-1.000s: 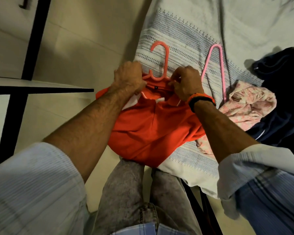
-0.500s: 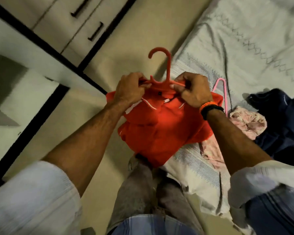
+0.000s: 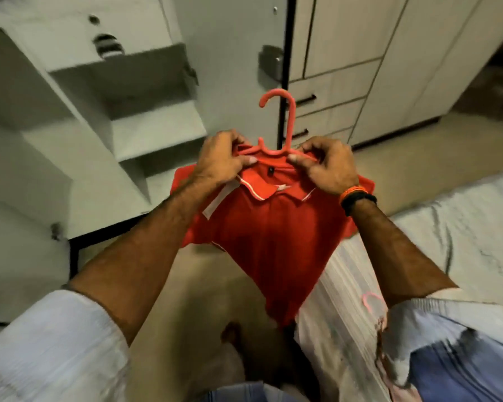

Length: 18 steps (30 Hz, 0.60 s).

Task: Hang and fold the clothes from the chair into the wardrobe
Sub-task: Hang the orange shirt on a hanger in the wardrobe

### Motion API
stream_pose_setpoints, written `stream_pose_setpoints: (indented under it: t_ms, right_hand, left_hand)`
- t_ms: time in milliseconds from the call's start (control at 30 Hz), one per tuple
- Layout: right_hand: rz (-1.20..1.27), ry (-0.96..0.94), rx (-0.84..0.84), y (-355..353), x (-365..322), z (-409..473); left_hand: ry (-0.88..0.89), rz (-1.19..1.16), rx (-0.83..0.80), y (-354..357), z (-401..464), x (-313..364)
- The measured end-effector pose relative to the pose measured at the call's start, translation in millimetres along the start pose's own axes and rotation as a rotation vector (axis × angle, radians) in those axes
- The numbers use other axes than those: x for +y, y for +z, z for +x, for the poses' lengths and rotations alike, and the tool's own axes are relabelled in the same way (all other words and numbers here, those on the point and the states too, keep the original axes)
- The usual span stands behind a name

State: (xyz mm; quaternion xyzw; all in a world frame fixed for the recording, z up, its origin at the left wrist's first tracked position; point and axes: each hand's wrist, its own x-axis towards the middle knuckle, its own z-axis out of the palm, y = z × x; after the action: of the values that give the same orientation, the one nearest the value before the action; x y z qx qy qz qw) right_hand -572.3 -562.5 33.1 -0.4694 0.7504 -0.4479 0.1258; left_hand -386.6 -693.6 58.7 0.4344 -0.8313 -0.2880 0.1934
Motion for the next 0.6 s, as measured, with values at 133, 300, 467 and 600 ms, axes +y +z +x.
stream_pose_setpoints:
  t_ms: [133, 300, 467, 600]
  right_hand:
    - [0.031, -0.124, -0.004, 22, -78, 30]
    - [0.069, -0.231, 0.011, 61, -166, 58]
    - [0.029, -0.293, 0.033, 105, -240, 96]
    - [0.004, -0.353, 0.045, 143, -301, 119]
  left_hand:
    - [-0.054, -0.006, 0.161, -85, -7, -12]
    - [-0.106, -0.004, 0.485, -173, -16, -36]
    - [-0.122, 0.143, 0.662, -241, -8, -59]
    - [-0.182, 0.14, 0.672, -291, 9, -80]
